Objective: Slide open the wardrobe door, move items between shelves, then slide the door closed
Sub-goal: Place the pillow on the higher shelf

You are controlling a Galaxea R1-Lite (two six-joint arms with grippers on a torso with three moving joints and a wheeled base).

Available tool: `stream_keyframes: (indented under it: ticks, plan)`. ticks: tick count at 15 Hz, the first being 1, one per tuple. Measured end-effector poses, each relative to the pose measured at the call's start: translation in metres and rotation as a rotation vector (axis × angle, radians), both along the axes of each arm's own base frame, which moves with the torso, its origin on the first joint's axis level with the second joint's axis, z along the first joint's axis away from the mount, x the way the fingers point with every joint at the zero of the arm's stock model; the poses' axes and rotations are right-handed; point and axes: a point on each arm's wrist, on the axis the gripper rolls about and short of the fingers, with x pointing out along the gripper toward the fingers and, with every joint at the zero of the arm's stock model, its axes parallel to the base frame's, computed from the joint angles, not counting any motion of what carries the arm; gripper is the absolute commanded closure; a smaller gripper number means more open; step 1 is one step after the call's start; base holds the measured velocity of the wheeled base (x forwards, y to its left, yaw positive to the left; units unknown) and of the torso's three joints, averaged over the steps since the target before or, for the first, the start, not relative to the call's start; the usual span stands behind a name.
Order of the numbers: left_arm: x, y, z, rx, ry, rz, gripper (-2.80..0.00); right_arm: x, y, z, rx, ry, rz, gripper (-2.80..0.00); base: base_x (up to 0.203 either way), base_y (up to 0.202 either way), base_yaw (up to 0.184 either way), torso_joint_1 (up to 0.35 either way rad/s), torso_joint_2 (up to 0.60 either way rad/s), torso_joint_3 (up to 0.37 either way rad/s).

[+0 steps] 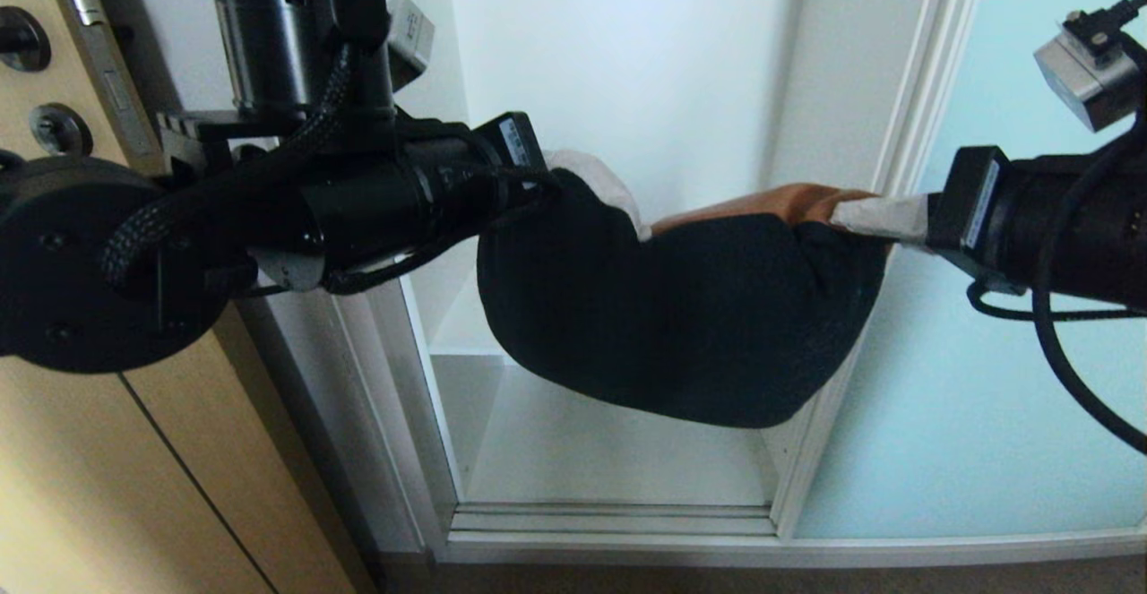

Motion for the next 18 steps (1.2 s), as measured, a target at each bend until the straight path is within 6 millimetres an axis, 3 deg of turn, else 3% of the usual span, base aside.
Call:
stream_keyframes:
  ticks: [3, 6, 11, 14, 18]
  plan:
    - [0.028, 0.007, 0.017, -0.028, -0.061, 0.061, 0.00, 0.028, 0.003, 0.026, 0.034, -0.075, -0.042, 0.00, 0.000, 0.000, 0.000, 0.000, 0.00, 0.000]
    - [0.058, 0.012, 0.016, -0.032, -0.078, 0.117, 0.00, 0.066, 0.004, 0.039, 0.025, -0.125, -0.097, 0.00, 0.000, 0.000, 0.000, 0.000, 0.00, 0.000]
    - [0.104, 0.019, -0.002, -0.026, -0.065, 0.183, 0.00, 0.135, 0.003, 0.033, -0.034, -0.176, -0.232, 0.00, 0.000, 0.000, 0.000, 0.000, 0.00, 0.000]
    - [0.127, 0.025, 0.000, -0.036, -0.095, 0.217, 0.00, 0.175, 0.003, 0.027, -0.091, -0.218, -0.314, 0.00, 0.000, 0.000, 0.000, 0.000, 0.00, 0.000]
    - [0.155, 0.034, -0.010, -0.017, -0.120, 0.263, 0.00, 0.214, 0.011, -0.003, -0.179, -0.266, -0.352, 0.00, 0.000, 0.000, 0.000, 0.000, 0.00, 0.000]
